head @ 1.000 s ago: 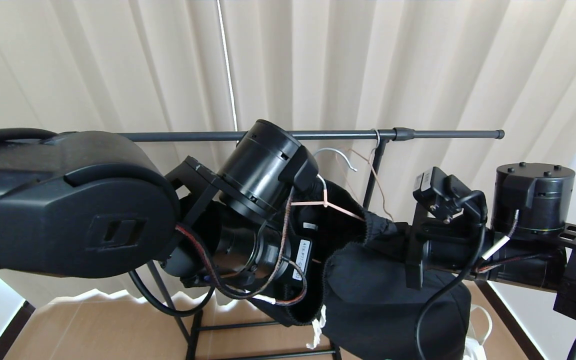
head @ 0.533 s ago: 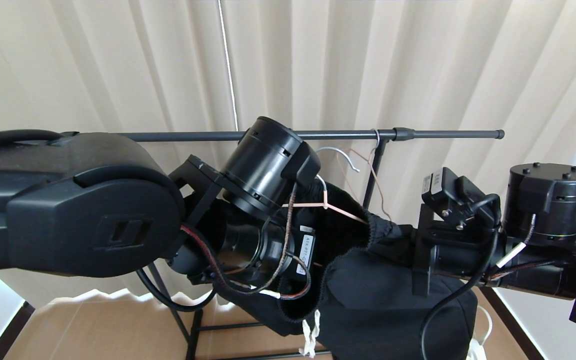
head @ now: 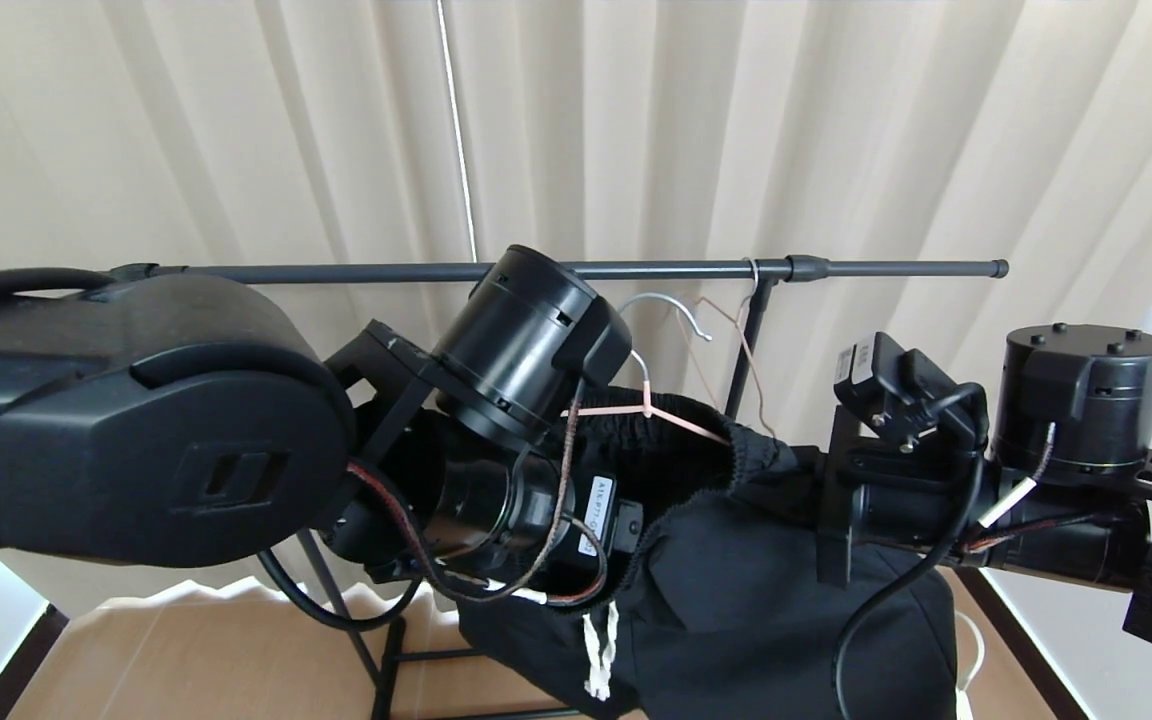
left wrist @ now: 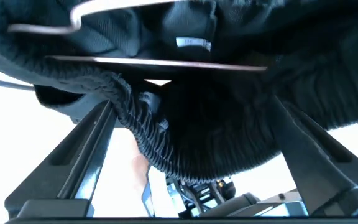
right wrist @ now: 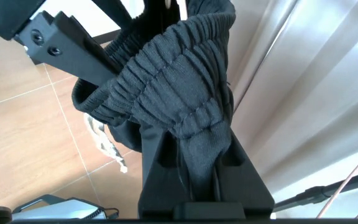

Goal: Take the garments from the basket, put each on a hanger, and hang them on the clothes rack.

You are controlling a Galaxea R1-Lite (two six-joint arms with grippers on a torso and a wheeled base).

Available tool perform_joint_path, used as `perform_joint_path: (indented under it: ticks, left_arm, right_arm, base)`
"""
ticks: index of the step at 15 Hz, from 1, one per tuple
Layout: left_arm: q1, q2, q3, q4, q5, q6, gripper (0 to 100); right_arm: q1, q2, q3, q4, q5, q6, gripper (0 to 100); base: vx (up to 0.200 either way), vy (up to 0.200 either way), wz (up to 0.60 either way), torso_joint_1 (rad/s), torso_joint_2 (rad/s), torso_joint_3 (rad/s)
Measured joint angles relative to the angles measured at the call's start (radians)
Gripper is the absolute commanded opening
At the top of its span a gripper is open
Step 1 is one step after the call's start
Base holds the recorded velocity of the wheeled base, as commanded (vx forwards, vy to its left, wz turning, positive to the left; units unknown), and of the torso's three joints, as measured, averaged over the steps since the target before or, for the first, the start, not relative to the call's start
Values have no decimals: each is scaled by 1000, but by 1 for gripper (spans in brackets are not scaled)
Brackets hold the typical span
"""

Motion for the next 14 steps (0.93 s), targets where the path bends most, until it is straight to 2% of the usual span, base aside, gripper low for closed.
perform_joint_path:
  ticks: [9, 11, 14]
  left_arm:
    - [-6, -92, 73, -1, 0, 50, 100]
    - [-2, -125, 83, -1, 1, 82, 100]
    - [34, -228, 136, -12, -10, 204, 100]
  right_arm:
    - [-20, 15, -11, 0, 4, 22, 0]
    - [-37, 15, -11, 0, 47, 22, 0]
    - [-81, 20, -14, 0, 148, 22, 0]
  base:
    - [0, 0, 0, 0, 0, 0]
    - [0, 0, 0, 0, 0, 0]
    - [0, 0, 0, 0, 0, 0]
